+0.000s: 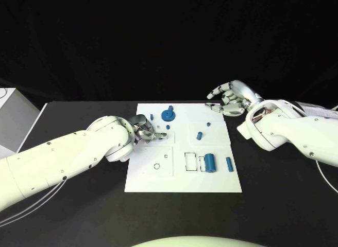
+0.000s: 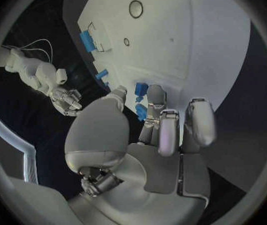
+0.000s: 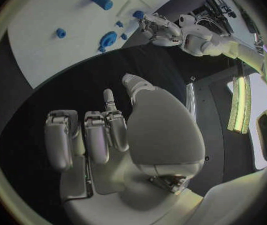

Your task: Assemble the parts on the task board

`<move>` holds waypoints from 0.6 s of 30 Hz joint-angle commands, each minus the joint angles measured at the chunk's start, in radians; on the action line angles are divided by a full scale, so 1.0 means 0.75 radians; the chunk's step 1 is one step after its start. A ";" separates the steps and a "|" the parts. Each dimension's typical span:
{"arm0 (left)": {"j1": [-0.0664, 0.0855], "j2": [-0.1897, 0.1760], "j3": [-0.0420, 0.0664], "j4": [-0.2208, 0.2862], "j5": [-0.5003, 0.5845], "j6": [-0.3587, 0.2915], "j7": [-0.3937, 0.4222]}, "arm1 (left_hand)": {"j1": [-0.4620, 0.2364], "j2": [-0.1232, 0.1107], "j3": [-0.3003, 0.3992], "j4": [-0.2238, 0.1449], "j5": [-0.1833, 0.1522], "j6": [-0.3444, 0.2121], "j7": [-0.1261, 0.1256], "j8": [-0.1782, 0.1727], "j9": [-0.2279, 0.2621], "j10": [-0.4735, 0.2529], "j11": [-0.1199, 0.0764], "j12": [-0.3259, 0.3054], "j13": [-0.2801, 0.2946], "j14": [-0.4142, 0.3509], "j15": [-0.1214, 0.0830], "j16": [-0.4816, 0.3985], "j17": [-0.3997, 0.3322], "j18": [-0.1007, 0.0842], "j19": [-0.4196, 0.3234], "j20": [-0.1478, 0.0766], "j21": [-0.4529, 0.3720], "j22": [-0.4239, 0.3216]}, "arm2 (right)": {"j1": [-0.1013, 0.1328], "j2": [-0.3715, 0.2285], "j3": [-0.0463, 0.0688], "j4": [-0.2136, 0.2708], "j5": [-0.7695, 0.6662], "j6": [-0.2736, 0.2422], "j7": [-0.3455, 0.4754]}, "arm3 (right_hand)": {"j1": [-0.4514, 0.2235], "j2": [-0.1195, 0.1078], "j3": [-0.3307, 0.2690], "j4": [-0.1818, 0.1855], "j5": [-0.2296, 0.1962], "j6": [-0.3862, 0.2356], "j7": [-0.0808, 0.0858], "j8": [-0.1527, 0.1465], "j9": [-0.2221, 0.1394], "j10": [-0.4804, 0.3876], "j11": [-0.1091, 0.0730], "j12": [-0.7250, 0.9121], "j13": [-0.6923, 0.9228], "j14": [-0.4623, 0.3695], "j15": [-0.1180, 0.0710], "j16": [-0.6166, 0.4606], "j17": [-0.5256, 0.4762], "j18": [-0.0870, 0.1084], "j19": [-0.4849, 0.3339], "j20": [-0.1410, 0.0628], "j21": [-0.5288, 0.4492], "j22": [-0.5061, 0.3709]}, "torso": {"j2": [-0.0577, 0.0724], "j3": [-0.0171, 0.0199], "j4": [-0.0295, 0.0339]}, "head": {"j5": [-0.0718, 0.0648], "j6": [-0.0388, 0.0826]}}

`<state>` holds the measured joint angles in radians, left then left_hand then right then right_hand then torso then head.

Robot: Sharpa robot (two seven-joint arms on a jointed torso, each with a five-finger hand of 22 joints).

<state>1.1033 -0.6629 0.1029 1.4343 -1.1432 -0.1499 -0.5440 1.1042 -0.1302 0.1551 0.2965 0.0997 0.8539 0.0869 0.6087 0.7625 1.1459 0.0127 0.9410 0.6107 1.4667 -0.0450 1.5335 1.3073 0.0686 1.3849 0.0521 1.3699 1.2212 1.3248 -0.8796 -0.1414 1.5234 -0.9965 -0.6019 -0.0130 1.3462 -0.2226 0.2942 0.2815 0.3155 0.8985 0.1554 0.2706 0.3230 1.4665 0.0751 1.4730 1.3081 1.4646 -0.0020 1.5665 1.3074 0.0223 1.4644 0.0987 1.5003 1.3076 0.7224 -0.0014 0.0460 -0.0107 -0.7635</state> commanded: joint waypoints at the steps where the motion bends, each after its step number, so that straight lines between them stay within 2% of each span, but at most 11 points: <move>1: -0.003 0.011 0.001 -0.001 -0.051 -0.029 -0.008 | -0.001 0.008 0.036 -0.001 0.008 -0.008 -0.013 0.033 0.022 0.004 -0.009 0.013 0.006 0.109 -0.011 -0.001 0.273 0.012 0.011 -0.003 0.004 0.002 | -0.001 0.000 0.000 0.002 -0.005 0.004 0.010 | -0.008 0.000 0.004 0.005 -0.002 -0.011 0.001 -0.009 0.000 0.019 -0.003 0.006 0.242 0.142 -0.001 0.006 0.351 -0.004 0.103 -0.002 -0.002 0.272 | 0.001 0.0000 -0.0004 | 0.000 -0.003; 5: -0.007 0.024 0.001 -0.006 -0.054 -0.019 -0.013 | 0.004 0.001 0.067 -0.001 0.008 -0.022 -0.014 0.053 0.035 -0.001 -0.011 0.016 0.002 0.108 -0.013 -0.002 0.271 0.012 0.011 -0.006 0.004 0.003 | -0.001 0.001 0.000 0.001 -0.005 0.007 0.010 | -0.008 0.000 0.004 0.005 -0.002 -0.011 0.001 -0.009 0.000 0.019 -0.003 0.006 0.242 0.142 -0.001 0.006 0.351 -0.004 0.103 -0.002 -0.002 0.272 | 0.001 0.0001 -0.0011 | 0.001 -0.003; 8: -0.010 0.032 0.001 -0.009 -0.056 -0.015 -0.017 | 0.004 -0.012 0.125 -0.001 0.007 -0.035 -0.016 0.077 0.050 -0.006 -0.013 0.023 -0.001 0.108 -0.015 -0.002 0.270 0.012 0.011 -0.007 0.003 0.003 | -0.002 0.002 0.000 0.000 -0.005 0.009 0.009 | -0.008 0.000 0.004 0.005 -0.002 -0.011 0.001 -0.009 0.000 0.019 -0.003 0.006 0.242 0.142 -0.001 0.006 0.351 -0.004 0.103 -0.002 -0.002 0.272 | 0.001 -0.0007 -0.0018 | 0.001 -0.003; 15: -0.013 0.039 0.001 -0.018 -0.056 0.019 -0.028 | 0.030 -0.059 0.288 -0.003 0.006 -0.050 -0.024 0.131 0.075 -0.012 -0.019 0.038 -0.006 0.109 -0.021 0.000 0.272 0.011 0.013 -0.012 0.004 0.009 | -0.002 0.001 0.000 0.000 -0.005 0.012 0.008 | -0.008 0.000 0.004 0.005 -0.002 -0.011 0.001 -0.009 0.000 0.019 -0.003 0.006 0.242 0.142 -0.001 0.006 0.351 -0.004 0.103 -0.002 -0.002 0.272 | 0.001 0.0012 -0.0006 | 0.000 -0.006; 18: -0.013 0.040 0.001 -0.020 -0.053 0.039 -0.033 | 0.035 -0.077 0.342 -0.004 0.005 -0.052 -0.026 0.147 0.080 -0.006 -0.022 0.050 0.004 0.109 -0.023 0.000 0.272 0.010 0.014 -0.014 0.004 0.011 | -0.002 0.001 0.000 0.000 -0.005 0.012 0.007 | -0.008 0.000 0.004 0.005 -0.002 -0.011 0.001 -0.009 0.000 0.019 -0.003 0.006 0.242 0.142 -0.001 0.006 0.351 -0.004 0.103 -0.002 -0.002 0.272 | 0.000 0.0001 -0.0003 | -0.002 -0.007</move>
<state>1.0937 -0.6356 0.1029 1.4184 -1.1772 -0.1499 -0.5613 1.1335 -0.1844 0.4119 0.2938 0.0996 0.8216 0.0657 0.7178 0.8227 1.1403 -0.0003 0.9768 0.6122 1.4651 -0.0536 1.5334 1.3081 0.0684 1.3922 0.0447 1.3711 1.2294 1.3241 -0.8788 -0.1414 1.5226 -0.9965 -0.6011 -0.0137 1.3463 -0.2226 0.2942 0.2815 0.3155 0.8985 0.1554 0.2706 0.3229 1.4665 0.0750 1.4730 1.3078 1.4646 -0.0020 1.5665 1.3074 0.0223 1.4643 0.0987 1.5003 1.3074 0.7233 -0.0014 0.0452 -0.0115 -0.7683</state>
